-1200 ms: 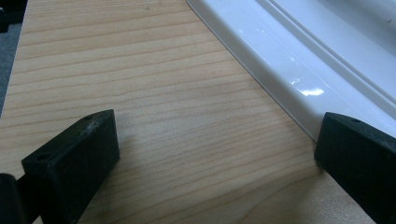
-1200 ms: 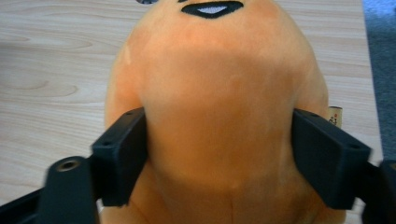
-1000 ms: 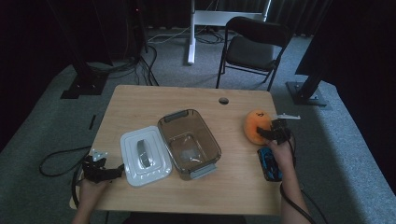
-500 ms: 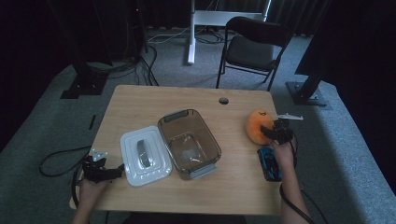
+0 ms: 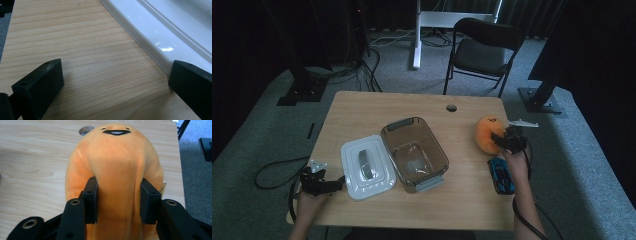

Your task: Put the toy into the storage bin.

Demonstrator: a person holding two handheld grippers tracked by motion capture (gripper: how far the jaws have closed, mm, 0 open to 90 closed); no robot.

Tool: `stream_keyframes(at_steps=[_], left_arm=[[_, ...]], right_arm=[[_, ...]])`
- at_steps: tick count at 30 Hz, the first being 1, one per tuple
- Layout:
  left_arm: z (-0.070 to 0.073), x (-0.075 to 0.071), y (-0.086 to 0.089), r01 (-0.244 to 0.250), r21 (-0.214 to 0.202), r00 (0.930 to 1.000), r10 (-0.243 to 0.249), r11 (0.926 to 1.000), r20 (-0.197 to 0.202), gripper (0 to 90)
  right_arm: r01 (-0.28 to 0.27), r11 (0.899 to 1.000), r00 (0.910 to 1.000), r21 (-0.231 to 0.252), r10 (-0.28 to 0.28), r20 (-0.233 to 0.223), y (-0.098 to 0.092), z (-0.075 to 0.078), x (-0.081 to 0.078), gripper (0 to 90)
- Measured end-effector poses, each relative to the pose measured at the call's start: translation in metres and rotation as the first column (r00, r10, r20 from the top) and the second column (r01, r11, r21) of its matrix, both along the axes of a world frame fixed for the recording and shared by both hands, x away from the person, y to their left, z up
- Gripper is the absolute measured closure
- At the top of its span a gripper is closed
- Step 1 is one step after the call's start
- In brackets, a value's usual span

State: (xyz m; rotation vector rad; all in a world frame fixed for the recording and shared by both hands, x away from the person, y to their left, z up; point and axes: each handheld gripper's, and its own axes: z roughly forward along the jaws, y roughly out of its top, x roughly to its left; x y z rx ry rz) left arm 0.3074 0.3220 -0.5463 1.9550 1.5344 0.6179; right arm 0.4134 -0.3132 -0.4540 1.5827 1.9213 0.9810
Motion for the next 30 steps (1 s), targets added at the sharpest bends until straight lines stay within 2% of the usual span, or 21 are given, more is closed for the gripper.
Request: stream_keyframes(at_steps=[8,13,20,26,30], left_arm=[[0.0,0.0,0.0,0.0,0.0,1.0,0.0,1.0,0.0,0.3],[0.0,0.0,0.0,0.0,0.0,1.0,0.0,1.0,0.0,0.2],[0.0,0.0,0.0,0.0,0.0,1.0,0.0,1.0,0.0,0.3],[0.0,0.0,0.0,0.001,0.002,1.0,-0.001,1.0,0.0,0.3],[0.0,0.0,0.0,-0.001,-0.001,1.0,0.001,1.0,0.001,0.3]], right_arm=[[-0.031,0.999,0.9992,0.006,0.031,0.026,0.011,0.014,-0.006,57.8],[-0.066,0.998,0.9961,0.006,0.066,0.06,0.023,0.028,-0.011,57.9],[-0.094,0.996,0.9928,0.012,0.092,0.076,0.033,0.039,-0.014,58.0],[-0.12,0.993,0.9872,0.019,0.117,0.109,0.045,0.054,-0.02,58.4],[-0.149,0.989,0.9803,0.016,0.146,0.133,0.055,0.066,-0.025,58.4]])
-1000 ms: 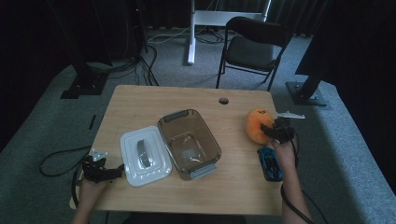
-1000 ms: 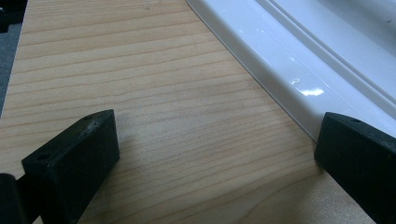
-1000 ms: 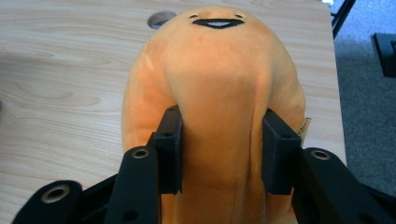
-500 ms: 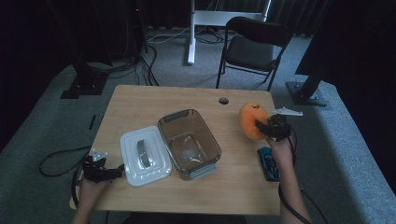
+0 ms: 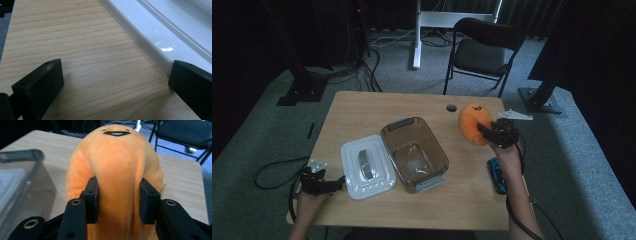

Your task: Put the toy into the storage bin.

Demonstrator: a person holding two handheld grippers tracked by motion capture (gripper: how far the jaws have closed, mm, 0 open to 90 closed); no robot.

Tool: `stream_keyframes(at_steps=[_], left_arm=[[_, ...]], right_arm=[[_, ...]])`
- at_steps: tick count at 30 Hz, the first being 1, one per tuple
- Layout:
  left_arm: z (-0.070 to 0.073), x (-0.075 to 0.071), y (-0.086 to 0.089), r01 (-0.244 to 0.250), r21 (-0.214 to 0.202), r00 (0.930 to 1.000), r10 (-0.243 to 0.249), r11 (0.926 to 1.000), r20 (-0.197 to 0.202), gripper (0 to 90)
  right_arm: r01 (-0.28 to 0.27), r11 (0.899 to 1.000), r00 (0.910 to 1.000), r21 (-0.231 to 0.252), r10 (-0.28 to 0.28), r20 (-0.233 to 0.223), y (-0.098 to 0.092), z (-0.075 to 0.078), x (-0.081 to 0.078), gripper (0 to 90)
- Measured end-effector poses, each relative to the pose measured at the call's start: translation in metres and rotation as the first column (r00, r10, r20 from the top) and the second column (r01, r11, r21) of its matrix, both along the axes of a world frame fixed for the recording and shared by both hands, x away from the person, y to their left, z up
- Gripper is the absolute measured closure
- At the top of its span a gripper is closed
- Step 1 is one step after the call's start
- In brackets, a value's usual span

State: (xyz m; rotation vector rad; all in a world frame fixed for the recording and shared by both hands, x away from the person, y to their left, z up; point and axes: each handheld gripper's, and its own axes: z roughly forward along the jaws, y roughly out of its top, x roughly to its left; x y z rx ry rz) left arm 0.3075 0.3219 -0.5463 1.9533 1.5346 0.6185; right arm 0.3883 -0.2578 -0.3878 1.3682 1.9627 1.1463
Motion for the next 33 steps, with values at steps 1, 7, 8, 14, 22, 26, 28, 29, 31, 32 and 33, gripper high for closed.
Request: stream_keyframes(at_steps=[1,7,8,14,22,26,28,29,31,32,33], left_arm=[[0.0,0.0,0.0,0.002,0.003,1.0,-0.002,1.0,-0.001,0.3],[0.0,0.0,0.0,0.001,0.002,1.0,-0.001,1.0,0.0,0.3],[0.0,0.0,0.0,0.001,0.002,1.0,-0.001,1.0,0.0,0.2],[0.0,0.0,0.0,0.001,0.001,1.0,-0.001,1.0,-0.001,0.3],[0.0,0.0,0.0,0.001,0.001,1.0,-0.001,1.0,-0.001,0.3],[0.0,0.0,0.0,0.001,0.002,1.0,-0.001,1.0,-0.001,0.3],[0.0,0.0,0.0,0.001,0.002,1.0,-0.001,1.0,-0.002,0.3],[0.0,0.0,0.0,0.001,0.001,1.0,-0.001,1.0,-0.002,0.3],[0.0,0.0,0.0,0.001,0.001,1.0,-0.001,1.0,-0.002,0.3],[0.0,0.0,0.0,0.001,0.001,1.0,-0.001,1.0,-0.002,0.3],[0.0,0.0,0.0,0.001,0.002,1.0,-0.001,1.0,-0.002,0.3]], right_arm=[[-0.009,1.0,0.9999,0.001,0.009,0.007,0.003,0.003,-0.001,58.4],[-0.062,0.998,0.9969,0.009,0.061,0.049,0.021,0.021,-0.01,58.4],[-0.068,0.998,0.9964,0.01,0.067,0.052,0.023,0.022,-0.011,58.4],[-0.117,0.993,0.9906,0.016,0.115,0.074,0.041,0.033,-0.016,58.4],[-0.174,0.984,0.9809,0.028,0.171,0.093,0.066,0.042,-0.019,58.4],[-0.208,0.978,0.974,0.028,0.205,0.097,0.08,0.044,-0.021,58.3],[-0.224,0.974,0.9706,0.03,0.22,0.098,0.087,0.045,-0.022,58.3],[-0.231,0.973,0.9689,0.032,0.226,0.1,0.09,0.046,-0.022,58.3],[-0.249,0.968,0.9643,0.036,0.245,0.102,0.097,0.047,-0.022,58.3],[-0.259,0.965,0.9616,0.036,0.254,0.104,0.101,0.047,-0.023,58.3],[-0.267,0.963,0.9596,0.037,0.262,0.102,0.105,0.047,-0.023,58.3]])
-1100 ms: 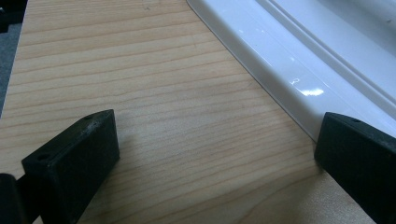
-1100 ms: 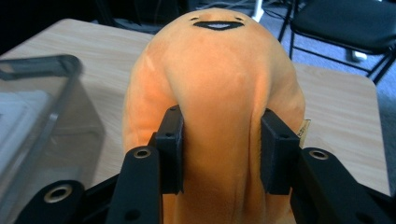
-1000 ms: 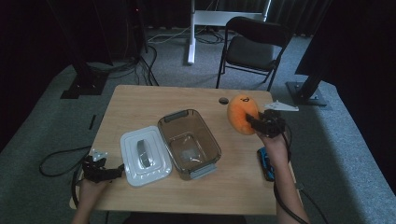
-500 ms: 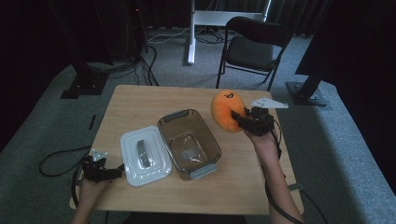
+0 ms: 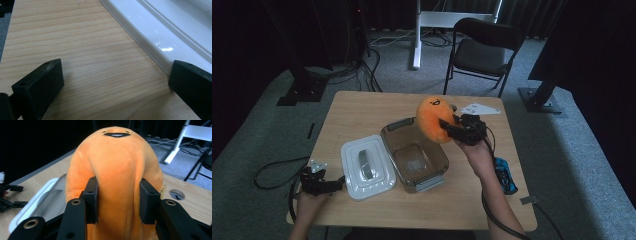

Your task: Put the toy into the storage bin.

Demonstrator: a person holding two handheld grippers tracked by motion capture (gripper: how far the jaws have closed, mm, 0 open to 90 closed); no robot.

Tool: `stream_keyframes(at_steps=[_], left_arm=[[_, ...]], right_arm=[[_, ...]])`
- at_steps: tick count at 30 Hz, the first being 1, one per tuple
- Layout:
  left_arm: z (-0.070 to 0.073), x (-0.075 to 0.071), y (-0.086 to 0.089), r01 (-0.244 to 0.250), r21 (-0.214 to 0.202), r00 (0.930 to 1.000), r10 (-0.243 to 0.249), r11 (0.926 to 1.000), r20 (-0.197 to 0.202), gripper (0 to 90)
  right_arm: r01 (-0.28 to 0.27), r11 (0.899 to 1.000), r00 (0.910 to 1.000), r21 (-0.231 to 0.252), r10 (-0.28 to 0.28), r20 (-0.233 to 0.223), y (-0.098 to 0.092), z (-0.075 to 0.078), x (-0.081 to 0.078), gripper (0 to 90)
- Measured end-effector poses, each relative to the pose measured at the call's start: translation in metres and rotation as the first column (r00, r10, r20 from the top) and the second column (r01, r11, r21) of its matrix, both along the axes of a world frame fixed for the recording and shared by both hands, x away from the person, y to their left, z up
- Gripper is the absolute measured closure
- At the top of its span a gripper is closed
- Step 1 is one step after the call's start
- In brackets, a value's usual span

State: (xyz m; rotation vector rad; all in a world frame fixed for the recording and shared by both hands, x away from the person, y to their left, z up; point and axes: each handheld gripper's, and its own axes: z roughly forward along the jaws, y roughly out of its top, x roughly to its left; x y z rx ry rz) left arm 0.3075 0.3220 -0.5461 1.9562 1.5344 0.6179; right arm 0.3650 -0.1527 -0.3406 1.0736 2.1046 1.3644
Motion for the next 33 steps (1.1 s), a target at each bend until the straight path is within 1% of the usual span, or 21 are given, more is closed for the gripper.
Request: stream_keyframes(at_steps=[3,7,11,14,17,28,33], left_arm=[[0.0,0.0,0.0,0.0,0.0,1.0,0.0,1.0,0.0,0.3],[0.0,0.0,0.0,0.001,0.0,1.0,-0.001,1.0,-0.001,0.3],[0.0,0.0,0.0,0.0,-0.001,1.0,0.0,1.0,-0.001,0.3],[0.0,0.0,0.0,0.0,0.0,1.0,0.0,1.0,-0.001,0.3],[0.0,0.0,0.0,-0.001,-0.001,1.0,0.001,1.0,0.001,0.3],[0.0,0.0,0.0,0.001,-0.001,1.0,-0.001,1.0,0.002,0.3],[0.0,0.0,0.0,0.001,0.0,1.0,-0.001,1.0,0.001,0.3]], right_arm=[[-0.022,1.0,0.9998,0.001,0.022,-0.003,0.011,-0.001,0.0,58.3],[-0.049,0.999,0.9987,0.002,0.049,-0.016,0.024,-0.006,0.001,58.3],[-0.071,0.997,0.9969,-0.005,0.07,-0.035,0.037,-0.012,0.003,58.3],[-0.085,0.996,0.9949,0.006,0.085,-0.053,0.045,-0.018,0.006,58.3],[-0.089,0.996,0.9937,-0.003,0.089,-0.068,0.052,-0.024,0.009,58.2],[-0.095,0.995,0.988,-0.02,0.091,-0.125,0.061,-0.046,0.018,58.1],[-0.103,0.994,0.9855,-0.033,0.098,-0.139,0.066,-0.052,0.019,58.1]])
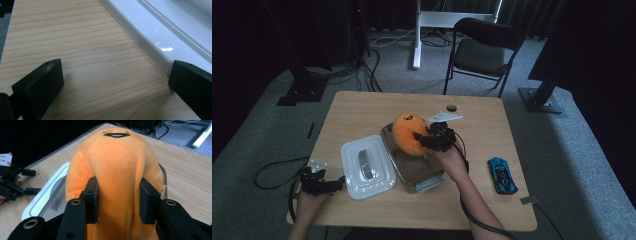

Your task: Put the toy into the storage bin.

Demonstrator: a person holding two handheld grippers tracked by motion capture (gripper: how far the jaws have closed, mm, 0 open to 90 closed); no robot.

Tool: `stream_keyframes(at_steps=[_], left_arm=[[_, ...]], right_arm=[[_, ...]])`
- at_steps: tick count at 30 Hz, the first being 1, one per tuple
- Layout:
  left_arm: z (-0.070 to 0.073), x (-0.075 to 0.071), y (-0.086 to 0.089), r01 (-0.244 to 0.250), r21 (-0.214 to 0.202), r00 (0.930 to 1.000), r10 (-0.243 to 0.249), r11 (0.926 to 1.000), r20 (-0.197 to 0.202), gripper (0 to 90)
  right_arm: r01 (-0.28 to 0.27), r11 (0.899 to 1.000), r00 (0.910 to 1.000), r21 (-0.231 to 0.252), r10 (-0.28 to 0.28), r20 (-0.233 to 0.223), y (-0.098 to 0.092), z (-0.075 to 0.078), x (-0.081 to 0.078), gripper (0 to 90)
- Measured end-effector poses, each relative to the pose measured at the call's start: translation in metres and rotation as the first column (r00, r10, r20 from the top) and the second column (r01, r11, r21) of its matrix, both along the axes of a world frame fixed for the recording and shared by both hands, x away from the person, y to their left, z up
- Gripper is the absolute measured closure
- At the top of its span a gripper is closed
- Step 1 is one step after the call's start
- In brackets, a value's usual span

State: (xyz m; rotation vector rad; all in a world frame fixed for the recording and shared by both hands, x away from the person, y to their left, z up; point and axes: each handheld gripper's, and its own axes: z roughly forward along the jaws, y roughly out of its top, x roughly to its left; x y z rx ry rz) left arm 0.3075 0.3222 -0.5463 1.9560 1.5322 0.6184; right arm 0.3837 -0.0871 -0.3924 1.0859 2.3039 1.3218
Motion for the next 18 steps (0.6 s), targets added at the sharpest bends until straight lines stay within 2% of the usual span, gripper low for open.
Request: stream_keyframes(at_steps=[10,18], left_arm=[[0.0,0.0,0.0,0.001,0.0,1.0,-0.001,1.0,0.0,0.3],[0.0,0.0,0.0,0.001,0.0,1.0,-0.001,1.0,0.0,0.3]], right_arm=[[-0.001,0.999,0.9988,-0.032,0.0,-0.049,0.005,-0.013,0.007,57.9],[-0.002,0.998,0.9971,-0.055,-0.003,-0.077,0.008,-0.014,0.009,56.7]])
